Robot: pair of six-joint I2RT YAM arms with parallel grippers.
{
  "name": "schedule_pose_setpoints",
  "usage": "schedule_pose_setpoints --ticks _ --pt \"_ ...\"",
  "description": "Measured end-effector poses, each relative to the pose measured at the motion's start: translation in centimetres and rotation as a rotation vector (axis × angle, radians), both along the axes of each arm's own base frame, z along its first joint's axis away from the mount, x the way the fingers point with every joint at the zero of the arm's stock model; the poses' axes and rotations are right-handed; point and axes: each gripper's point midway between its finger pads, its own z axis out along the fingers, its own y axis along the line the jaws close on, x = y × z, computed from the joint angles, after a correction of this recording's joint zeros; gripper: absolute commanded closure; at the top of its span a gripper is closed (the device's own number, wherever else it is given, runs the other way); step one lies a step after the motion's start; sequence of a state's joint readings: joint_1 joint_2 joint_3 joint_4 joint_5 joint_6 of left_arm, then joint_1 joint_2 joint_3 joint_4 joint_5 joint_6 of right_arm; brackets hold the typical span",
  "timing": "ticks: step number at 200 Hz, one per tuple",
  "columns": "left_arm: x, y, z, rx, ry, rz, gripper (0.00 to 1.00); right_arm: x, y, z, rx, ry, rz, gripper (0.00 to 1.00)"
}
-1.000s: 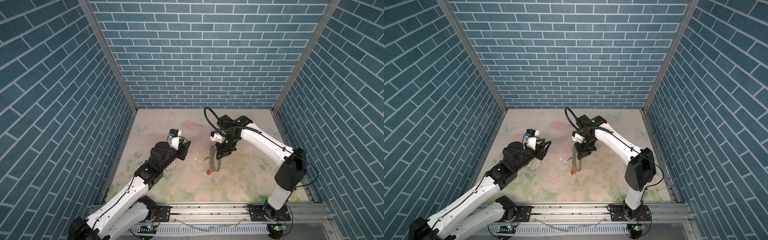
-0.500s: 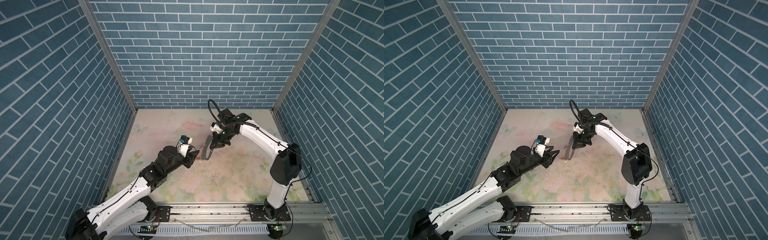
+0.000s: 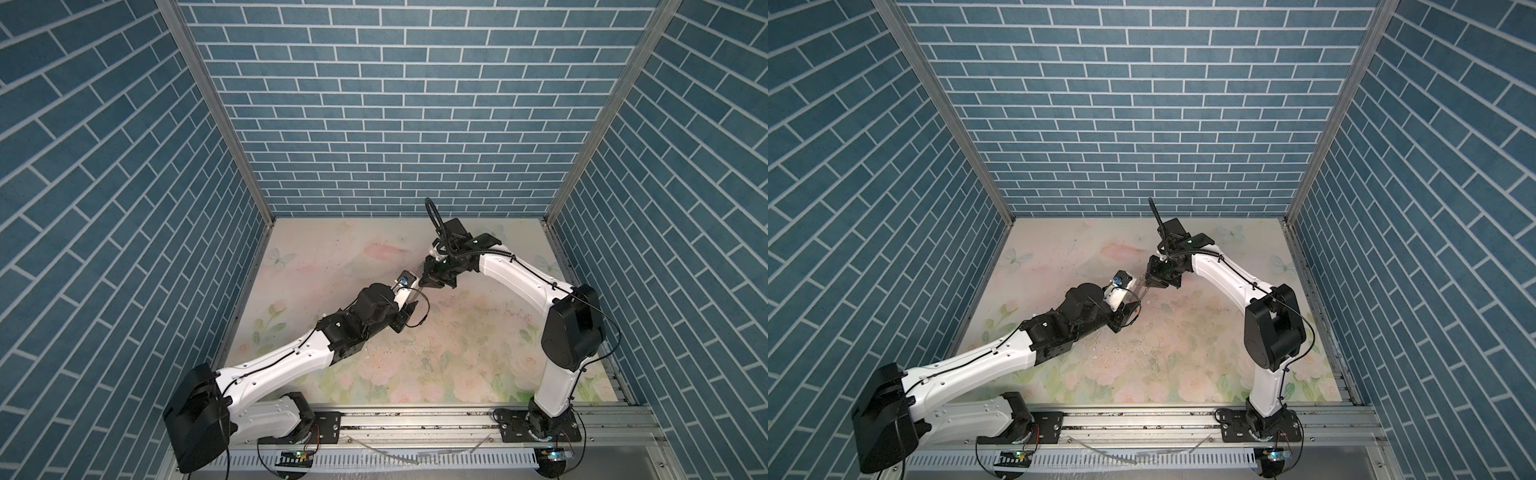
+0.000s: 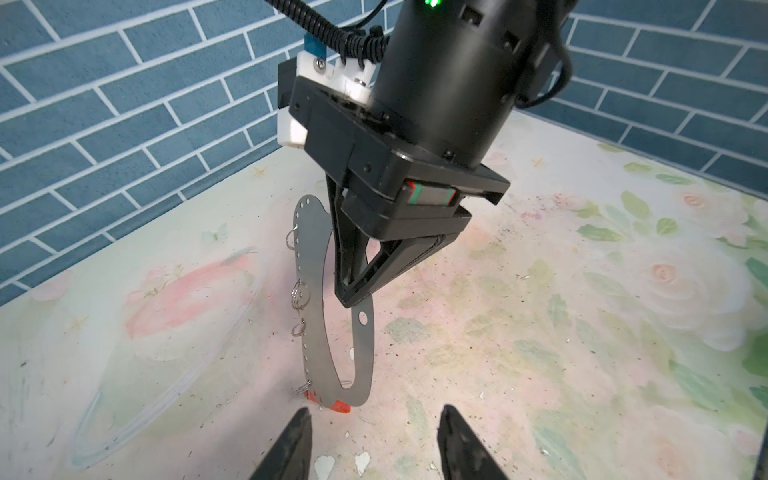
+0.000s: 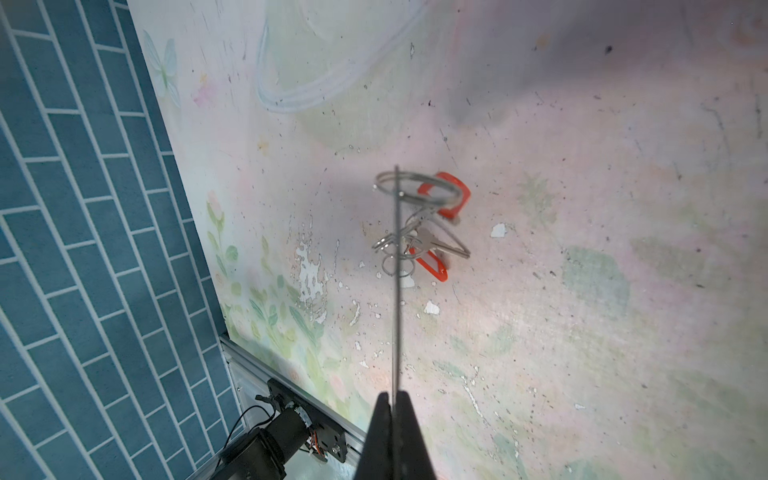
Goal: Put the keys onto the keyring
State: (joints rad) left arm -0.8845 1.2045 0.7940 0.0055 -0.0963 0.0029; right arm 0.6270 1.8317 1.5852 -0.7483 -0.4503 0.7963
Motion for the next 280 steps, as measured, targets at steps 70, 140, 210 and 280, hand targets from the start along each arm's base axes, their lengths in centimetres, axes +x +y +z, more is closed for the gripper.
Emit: schedule_pose_setpoints --ticks 70,140,210,280 --pt "2.0 -1.3 -2.8 0.116 0.000 0.006 0.50 0.6 0.0 2.7 0.059 -0.064 -0.061 1.00" --pt "4.0 -1.3 -3.6 0.171 -0.055 0.073 0.61 0.1 -0.7 2.3 0.072 -0.048 -0.103 1.00" --pt "5.0 -2.2 -2.8 0.165 -0.111 0.071 0.61 0.7 -1.2 2.9 0.107 -0.062 -0.155 1.00" --pt "6.1 -2.8 -2.8 0.177 -0.174 0.095 0.69 1.0 -2.3 2.6 0.150 -0.044 -0.295 1.00"
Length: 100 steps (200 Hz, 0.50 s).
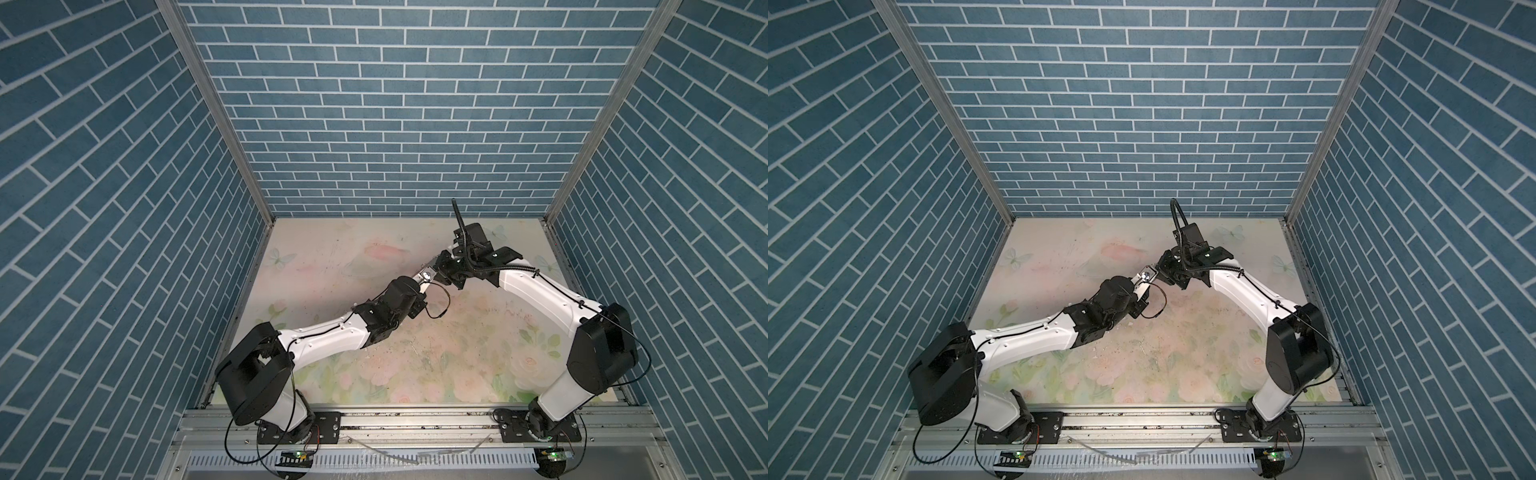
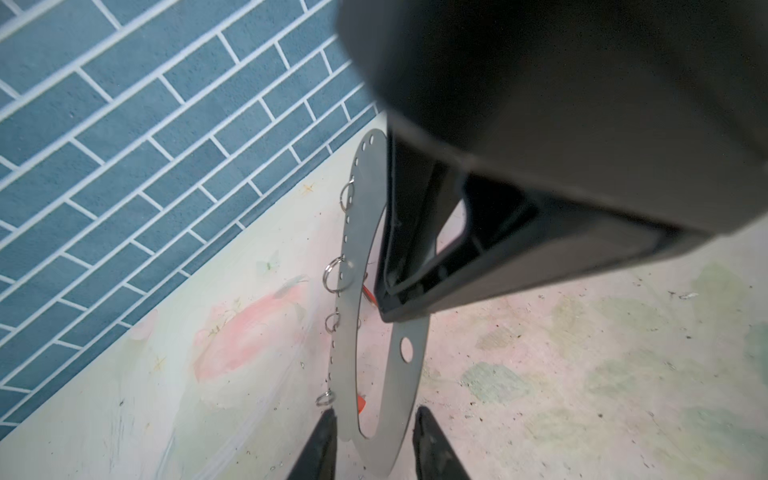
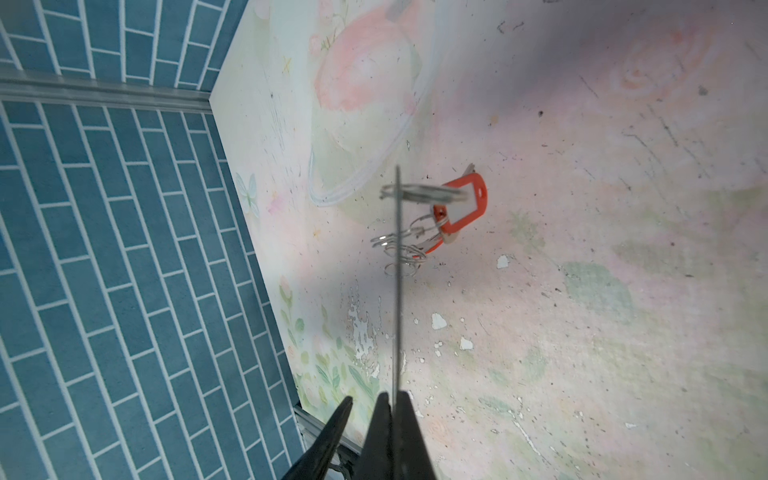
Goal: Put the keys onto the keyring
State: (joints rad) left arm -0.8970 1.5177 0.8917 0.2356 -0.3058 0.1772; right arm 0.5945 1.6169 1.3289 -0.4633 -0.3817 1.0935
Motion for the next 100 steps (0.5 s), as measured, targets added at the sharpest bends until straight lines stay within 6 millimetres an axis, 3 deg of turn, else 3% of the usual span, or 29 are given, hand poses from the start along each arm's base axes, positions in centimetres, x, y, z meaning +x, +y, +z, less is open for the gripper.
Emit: schedule_pose_setpoints --ticks 62,100 --pt "0.4 -0.2 1.3 -0.065 -0.106 0.005 0.63 -0.4 0.3 1.5 0.089 -0.022 -0.067 1.00" --pt "0.5 0.3 1.5 -0.081 -0.163 0.021 0.66 -0.8 1.0 2.1 0.119 -0.025 -0.067 1.00"
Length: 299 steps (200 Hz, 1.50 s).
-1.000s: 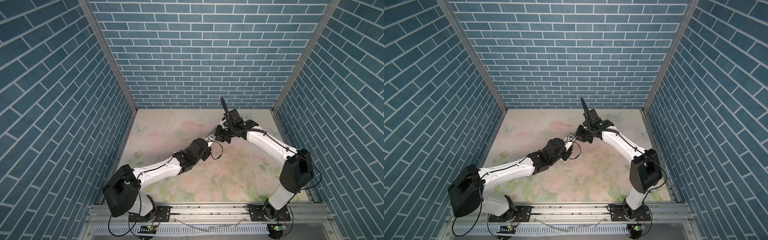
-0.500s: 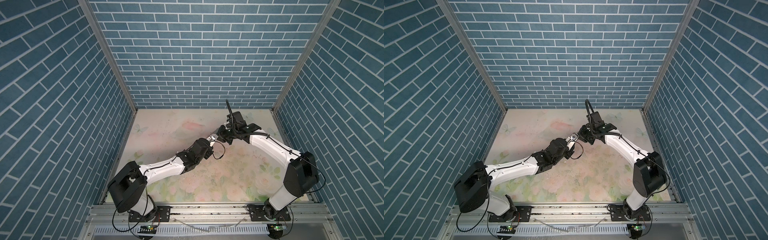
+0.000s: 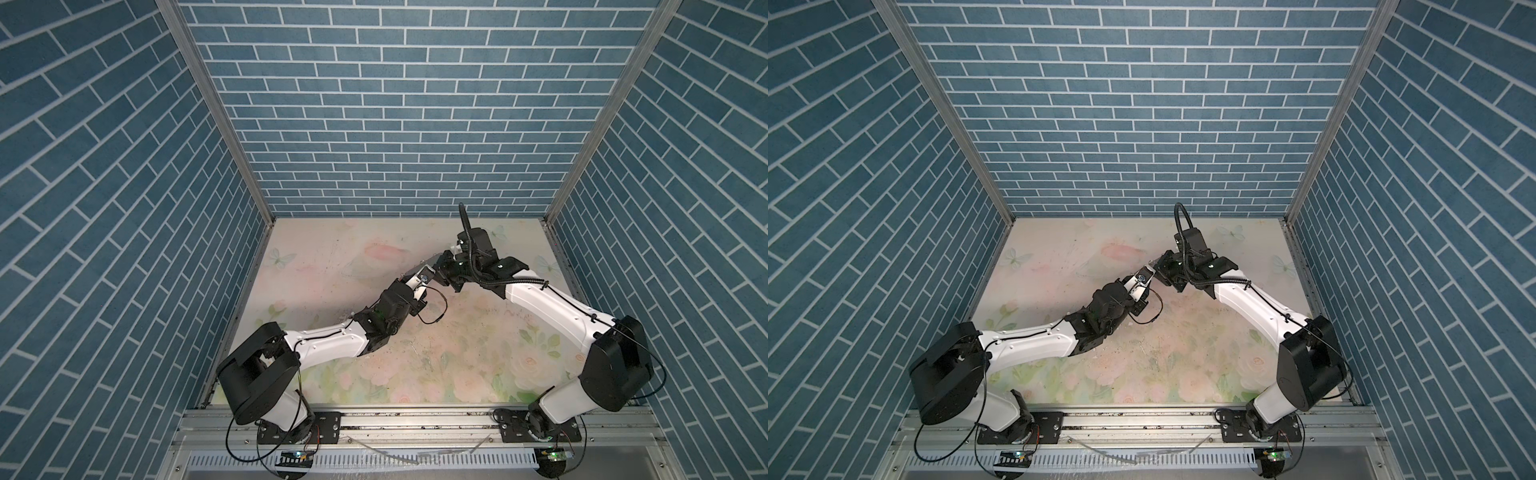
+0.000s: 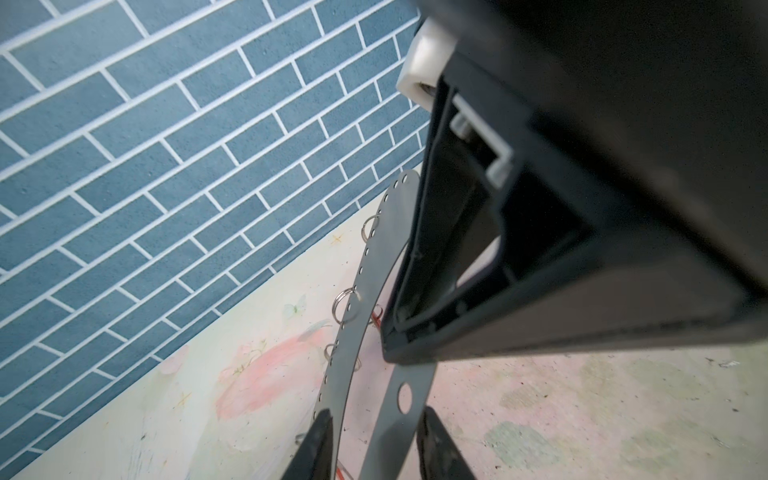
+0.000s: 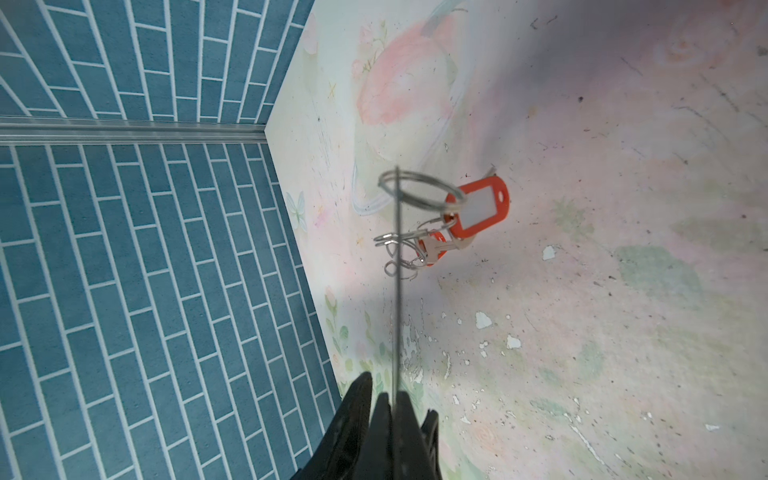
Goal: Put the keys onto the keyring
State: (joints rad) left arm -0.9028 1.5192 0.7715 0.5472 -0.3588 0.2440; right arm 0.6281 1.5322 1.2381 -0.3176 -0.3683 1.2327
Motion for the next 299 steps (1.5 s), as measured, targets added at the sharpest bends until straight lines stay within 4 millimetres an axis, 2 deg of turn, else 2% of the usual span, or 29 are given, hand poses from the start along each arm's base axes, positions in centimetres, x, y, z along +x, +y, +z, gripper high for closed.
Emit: schedule_pose_setpoints --ticks 19,49,82,162,193,217,254,273,299 --pt "0.1 0.1 0.2 -0.001 -0.029 0.004 0.72 -0.2 0.1 0.3 0.020 0.001 -0.004 1.00" --pt "0.0 0.4 0.1 0.007 -0.069 0.004 0.86 -0.5 0.5 0.6 0.037 0.000 0.005 1.00" --pt "-0.4 0.5 -0.4 0.080 -0.120 -0.026 1.00 -0.8 0.6 0.5 0.033 0.004 0.012 1.00" --pt "-1.1 0.9 -0.5 0.114 -0.164 -0.052 1.00 -1.3 0.7 0.2 0.025 0.013 0.024 1.00" --pt "-1.3 0.9 -0.7 0.111 -0.141 -0.061 1.00 -1.5 0.6 0.3 0.015 -0.002 0.043 0.82" --pt "-0.8 1.3 -1.2 0.131 -0.084 -0.037 1.00 -2.0 0.2 1.7 0.013 -0.054 0.066 0.75" --pt "-0.4 1.4 -0.8 0.156 0.001 -0.021 1.00 -2.4 -1.4 5.0 0.025 -0.160 0.061 0.73" --pt "-0.3 1.6 -0.1 0.175 0.055 -0.018 1.00 -2.5 -3.0 6.5 0.014 -0.209 0.040 0.73" --pt "-0.1 1.5 1.4 0.193 0.144 -0.031 1.00 -1.9 -6.6 8.3 -0.019 -0.286 -0.034 0.71"
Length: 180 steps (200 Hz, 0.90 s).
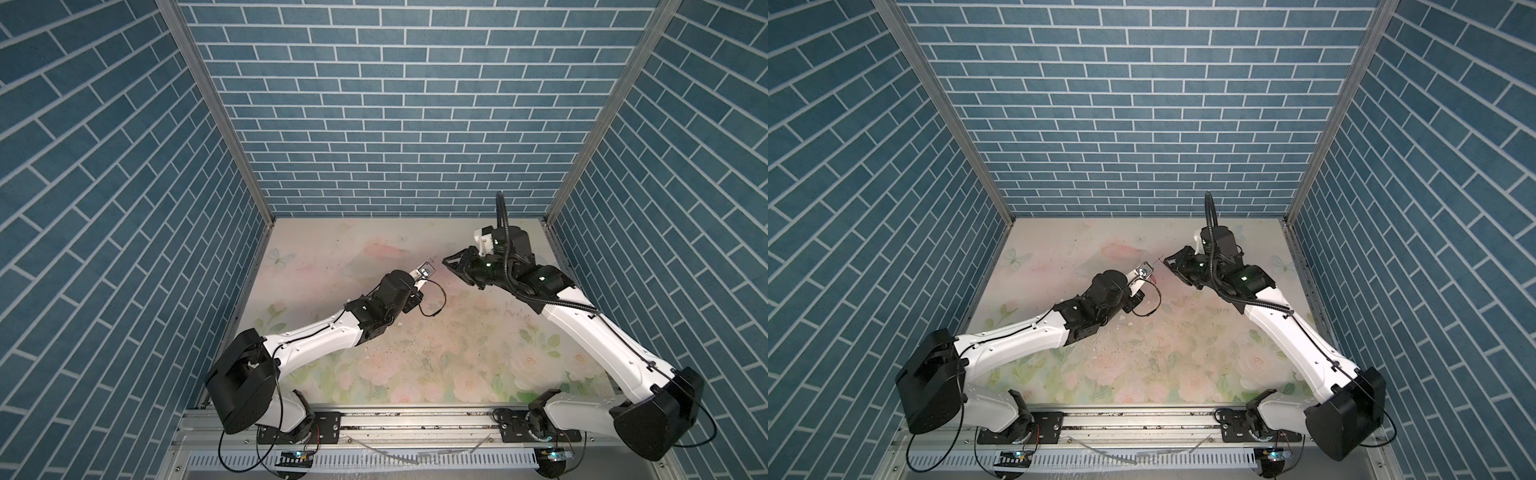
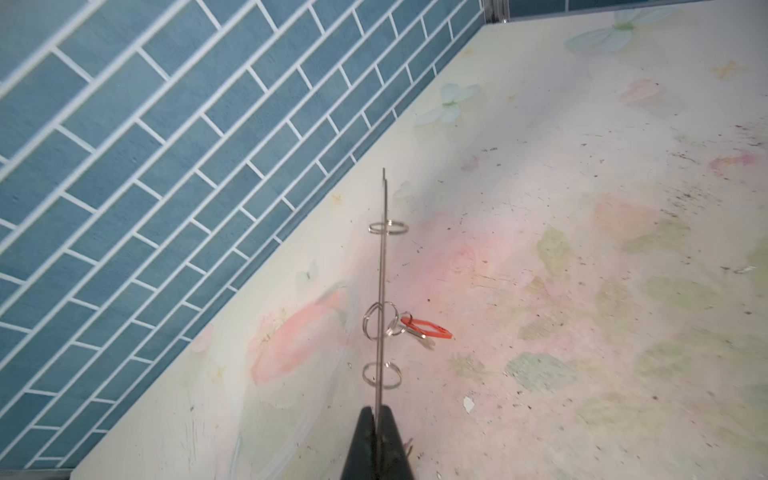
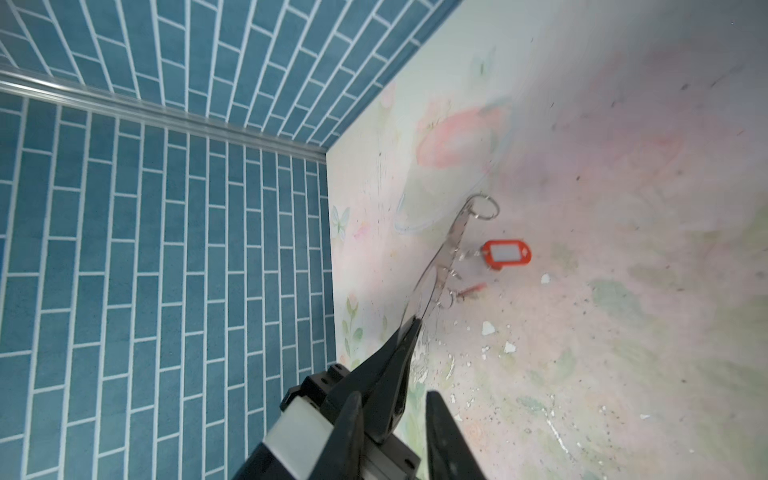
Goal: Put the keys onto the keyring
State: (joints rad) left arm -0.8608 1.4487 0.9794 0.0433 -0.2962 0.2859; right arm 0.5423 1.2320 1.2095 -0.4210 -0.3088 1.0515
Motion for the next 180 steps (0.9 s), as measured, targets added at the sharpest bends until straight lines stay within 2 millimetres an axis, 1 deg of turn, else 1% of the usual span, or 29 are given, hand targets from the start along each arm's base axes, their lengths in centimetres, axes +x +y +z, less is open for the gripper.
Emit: schedule_pose_setpoints --ticks 22,26,31,37,58,75,108,136,153,180 --pt "-0.5 -0.2 1.2 0.010 0.084 -0.015 1.00 0.3 -3.5 1.0 -0.047 -0.061 -0.064 0.69" --pt "-0.7 -0.3 1.5 0.012 0.101 -0.019 1.00 0.3 -4.1 1.1 -0.059 -0.071 -0.074 0.67" --pt "-0.8 -0.3 1.8 0.013 0.119 -0.023 1.00 0.4 -4.7 1.1 -0.075 -0.079 -0.086 0.62" --pt "-1.1 -0.5 2.0 0.016 0.145 -0.030 1.00 0.5 -5.5 1.1 -0.093 -0.085 -0.098 0.61" --pt "-1.6 -0.9 2.7 0.024 0.220 -0.043 1.00 0.5 -6.9 0.3 -0.159 -0.103 -0.104 0.61" --pt "-2.0 -1.2 2.6 0.031 0.278 -0.047 1.00 0.4 -7.8 -0.8 -0.206 -0.101 -0.105 0.61" --pt "-2.4 -2.0 1.3 0.050 0.384 -0.045 1.00 0.3 -9.2 -2.4 -0.276 -0.106 -0.111 0.61" --pt "-2.4 -3.0 -0.6 0.067 0.452 -0.028 1.00 0.0 -10.2 -3.2 -0.307 -0.120 -0.123 0.61" --pt "-2.4 -3.9 -1.8 0.074 0.482 -0.019 1.00 -0.2 -10.7 -3.6 -0.317 -0.123 -0.130 0.61" --pt "-2.5 -5.8 -2.9 0.070 0.510 -0.015 1.00 -0.5 -11.4 -4.5 -0.337 -0.121 -0.140 0.61"
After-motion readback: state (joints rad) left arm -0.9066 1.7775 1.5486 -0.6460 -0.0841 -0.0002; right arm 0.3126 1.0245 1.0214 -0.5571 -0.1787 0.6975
